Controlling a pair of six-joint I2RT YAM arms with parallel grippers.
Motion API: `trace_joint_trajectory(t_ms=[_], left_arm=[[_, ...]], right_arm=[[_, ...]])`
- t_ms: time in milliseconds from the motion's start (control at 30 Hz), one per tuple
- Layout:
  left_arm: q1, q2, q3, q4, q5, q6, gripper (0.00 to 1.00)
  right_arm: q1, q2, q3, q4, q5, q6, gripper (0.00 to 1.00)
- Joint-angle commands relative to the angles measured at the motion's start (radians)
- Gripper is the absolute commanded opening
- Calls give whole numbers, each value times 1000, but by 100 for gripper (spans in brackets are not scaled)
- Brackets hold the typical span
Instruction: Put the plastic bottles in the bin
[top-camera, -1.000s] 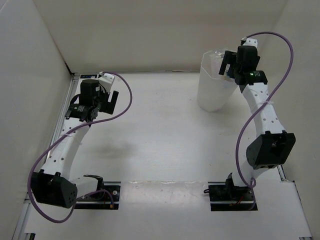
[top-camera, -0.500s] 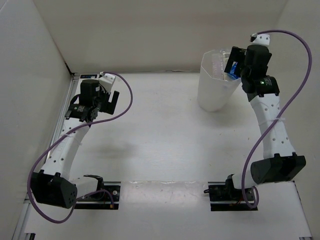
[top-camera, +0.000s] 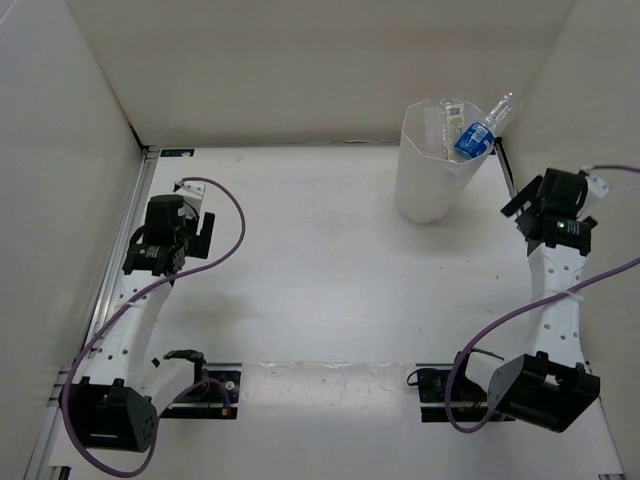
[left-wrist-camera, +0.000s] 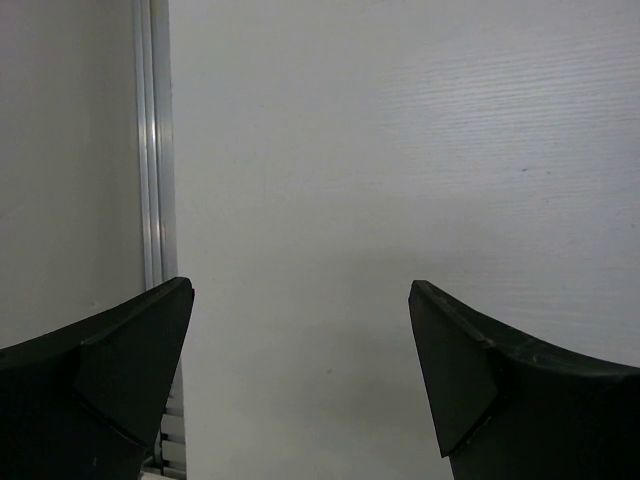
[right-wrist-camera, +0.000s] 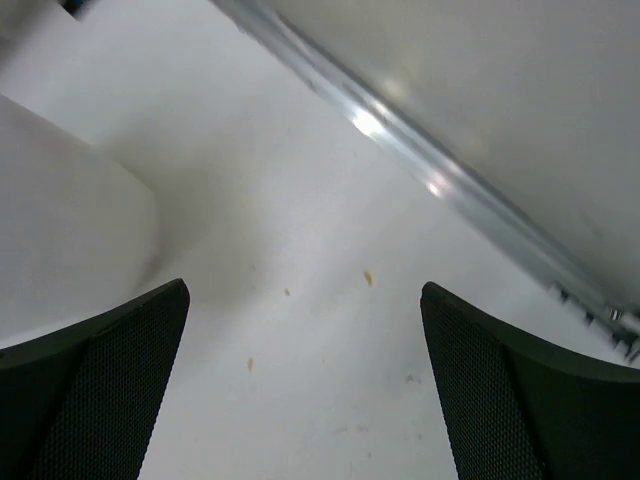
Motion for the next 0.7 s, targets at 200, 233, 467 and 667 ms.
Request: trace_joint_trajectory(t_ms=[200,233,467,667], left_arm=[[110,-68,-103,3,-53,-72,100],[121,-68,-112,3,-53,-84,100],[211,-110,-152,3,-8,-125,100],[242,-128,-161,3,-8,-135,100]], right_arm=[[-4,-103,-226,-58,-77,203,100],[-4,-103,-226,-58,-86,203,100],[-4,-103,-206,-58,-96,194,100],[-4,-103,-206,-58,-96,185,100]])
